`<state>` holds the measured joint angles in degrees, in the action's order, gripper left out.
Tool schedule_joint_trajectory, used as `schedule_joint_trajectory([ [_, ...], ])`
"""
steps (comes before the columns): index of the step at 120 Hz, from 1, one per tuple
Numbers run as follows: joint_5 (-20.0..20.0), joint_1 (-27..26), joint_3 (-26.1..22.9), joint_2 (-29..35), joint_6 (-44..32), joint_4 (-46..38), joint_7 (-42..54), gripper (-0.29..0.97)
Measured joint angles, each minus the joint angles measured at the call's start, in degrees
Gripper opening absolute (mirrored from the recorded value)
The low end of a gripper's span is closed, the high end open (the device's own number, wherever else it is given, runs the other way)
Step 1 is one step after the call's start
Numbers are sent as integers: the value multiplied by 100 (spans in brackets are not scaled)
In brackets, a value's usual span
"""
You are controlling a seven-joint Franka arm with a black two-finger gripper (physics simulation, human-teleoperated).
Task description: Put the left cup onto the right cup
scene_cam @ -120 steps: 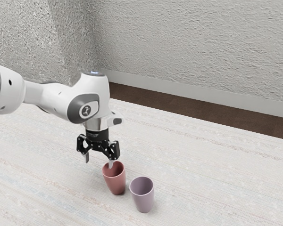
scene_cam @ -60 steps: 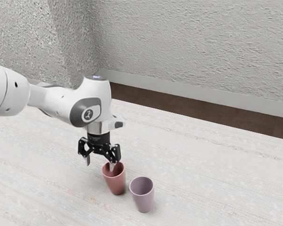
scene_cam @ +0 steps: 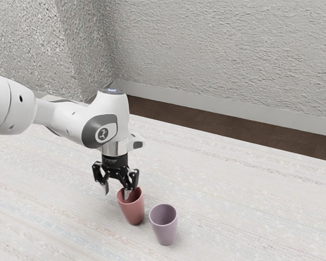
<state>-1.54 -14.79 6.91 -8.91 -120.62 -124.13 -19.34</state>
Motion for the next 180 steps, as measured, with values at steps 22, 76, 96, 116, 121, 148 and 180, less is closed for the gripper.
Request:
schedule_joint_trajectory([
  [22,-160,-12,-122,-9,-8,-2,-6,34],
  [76,-360,-7,-234,-44,-121,-2,-19,3],
  [96,-363,-7,-234,-44,-150,0,-24,-5],
  [116,-346,-7,-234,-38,-164,23,-38,-8],
  [121,-340,-7,-234,-30,-165,27,-44,-9],
  [148,-290,-7,-235,296,-154,-19,-82,-10],
  [180,-247,7,-250,790,-150,-100,-144,-10],
])
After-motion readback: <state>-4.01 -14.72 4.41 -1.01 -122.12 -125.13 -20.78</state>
